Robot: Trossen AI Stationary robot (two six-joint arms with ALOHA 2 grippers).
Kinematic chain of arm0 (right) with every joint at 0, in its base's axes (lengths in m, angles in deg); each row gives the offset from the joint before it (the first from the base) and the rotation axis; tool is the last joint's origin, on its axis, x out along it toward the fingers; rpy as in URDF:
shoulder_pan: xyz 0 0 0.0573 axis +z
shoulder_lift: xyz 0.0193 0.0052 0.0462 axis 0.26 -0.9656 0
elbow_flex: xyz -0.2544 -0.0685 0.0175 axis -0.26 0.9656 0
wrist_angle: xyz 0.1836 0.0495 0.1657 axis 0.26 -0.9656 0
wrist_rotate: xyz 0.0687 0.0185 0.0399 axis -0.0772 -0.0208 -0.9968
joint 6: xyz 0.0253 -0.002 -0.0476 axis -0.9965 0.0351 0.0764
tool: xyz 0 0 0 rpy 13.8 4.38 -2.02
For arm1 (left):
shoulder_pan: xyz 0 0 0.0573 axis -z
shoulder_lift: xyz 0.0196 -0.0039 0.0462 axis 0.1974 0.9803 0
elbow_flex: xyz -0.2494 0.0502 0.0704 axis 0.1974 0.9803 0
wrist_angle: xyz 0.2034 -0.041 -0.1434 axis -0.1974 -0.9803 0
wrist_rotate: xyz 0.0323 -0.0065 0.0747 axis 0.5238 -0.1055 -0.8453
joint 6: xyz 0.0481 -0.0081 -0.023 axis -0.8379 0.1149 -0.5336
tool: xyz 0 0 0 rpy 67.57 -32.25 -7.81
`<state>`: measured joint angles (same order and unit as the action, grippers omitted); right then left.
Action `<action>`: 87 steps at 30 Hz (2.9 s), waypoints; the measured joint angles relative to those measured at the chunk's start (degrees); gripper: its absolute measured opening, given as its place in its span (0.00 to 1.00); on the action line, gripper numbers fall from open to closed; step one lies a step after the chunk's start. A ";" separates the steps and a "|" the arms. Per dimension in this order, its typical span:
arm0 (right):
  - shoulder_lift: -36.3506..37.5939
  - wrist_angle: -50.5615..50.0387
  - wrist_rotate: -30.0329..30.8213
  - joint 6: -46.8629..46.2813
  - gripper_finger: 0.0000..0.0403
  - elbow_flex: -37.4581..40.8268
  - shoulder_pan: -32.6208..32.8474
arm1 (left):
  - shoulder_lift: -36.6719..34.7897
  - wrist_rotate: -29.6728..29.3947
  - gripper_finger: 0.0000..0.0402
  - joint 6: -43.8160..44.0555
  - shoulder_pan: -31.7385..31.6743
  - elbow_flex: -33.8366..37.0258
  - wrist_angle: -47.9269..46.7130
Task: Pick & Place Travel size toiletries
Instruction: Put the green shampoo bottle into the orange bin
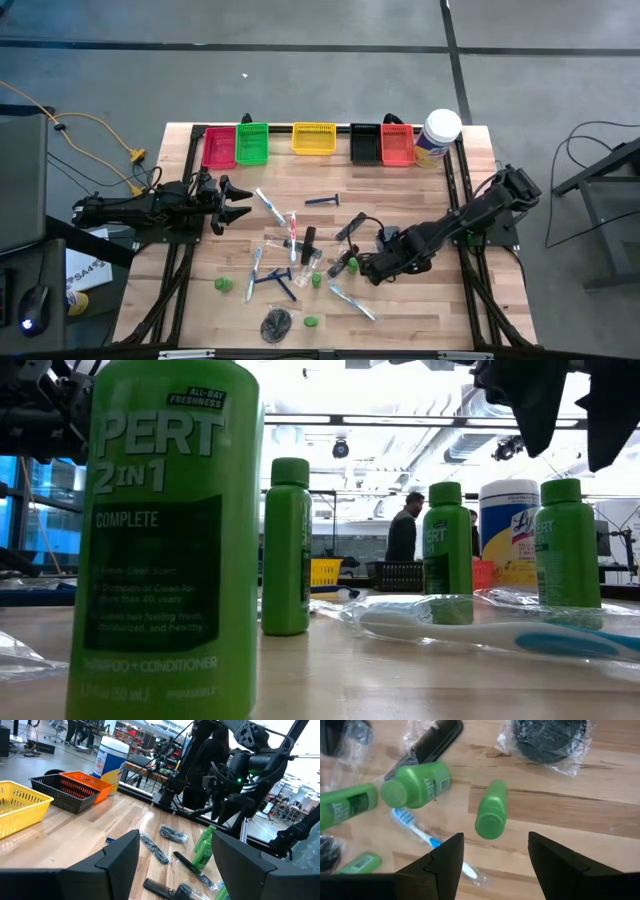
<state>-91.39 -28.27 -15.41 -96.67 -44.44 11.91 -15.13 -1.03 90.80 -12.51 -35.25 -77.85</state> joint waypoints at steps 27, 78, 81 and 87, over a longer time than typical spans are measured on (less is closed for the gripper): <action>-9.16 -0.94 0.87 -1.09 0.47 0.07 -0.92 | 0.00 0.00 0.60 0.00 0.02 0.00 0.00; 13.04 -14.13 1.78 54.57 0.22 0.07 -36.25 | 0.00 0.09 0.60 0.00 0.02 0.02 0.00; 12.38 -12.90 2.09 62.49 0.21 0.07 -43.16 | 0.01 0.10 0.60 0.00 0.00 0.02 0.00; 12.39 -8.46 3.02 74.44 0.21 0.07 -56.47 | 0.01 0.13 0.60 0.00 0.01 0.02 -0.01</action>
<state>-79.00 -36.73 -12.39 -22.23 -44.37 -44.56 -15.12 -0.90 90.80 -12.50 -35.22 -77.86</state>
